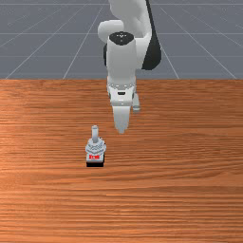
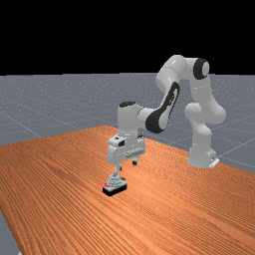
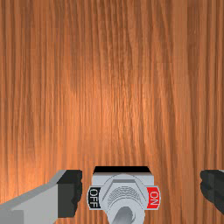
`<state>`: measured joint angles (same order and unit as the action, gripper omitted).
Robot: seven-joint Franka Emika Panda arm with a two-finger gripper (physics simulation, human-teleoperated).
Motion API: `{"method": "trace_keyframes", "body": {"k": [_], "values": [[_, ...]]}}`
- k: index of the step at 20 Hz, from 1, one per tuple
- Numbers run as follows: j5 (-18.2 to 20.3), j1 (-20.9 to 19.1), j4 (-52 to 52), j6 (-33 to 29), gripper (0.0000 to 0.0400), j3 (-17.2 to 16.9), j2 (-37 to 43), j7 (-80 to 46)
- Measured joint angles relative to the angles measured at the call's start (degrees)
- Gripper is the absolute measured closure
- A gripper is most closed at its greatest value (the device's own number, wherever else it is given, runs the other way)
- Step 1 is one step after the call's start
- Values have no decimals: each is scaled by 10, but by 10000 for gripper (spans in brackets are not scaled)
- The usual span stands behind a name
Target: Turn on the trigger
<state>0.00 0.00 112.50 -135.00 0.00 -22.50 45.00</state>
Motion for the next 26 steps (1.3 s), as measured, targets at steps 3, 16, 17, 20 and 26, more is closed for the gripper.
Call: {"method": "trace_keyframes", "body": {"k": [3, 16, 17, 20, 26], "values": [[1, 2, 3, 1, 56, -3, 1, -17], [47, 96, 141, 19, 397, -155, 25, -811], [50, 96, 137, 19, 398, -154, 17, -817], [56, 97, 132, 12, 400, -153, 1, -826], [65, 88, 58, 14, 400, -152, -44, -834]]}}
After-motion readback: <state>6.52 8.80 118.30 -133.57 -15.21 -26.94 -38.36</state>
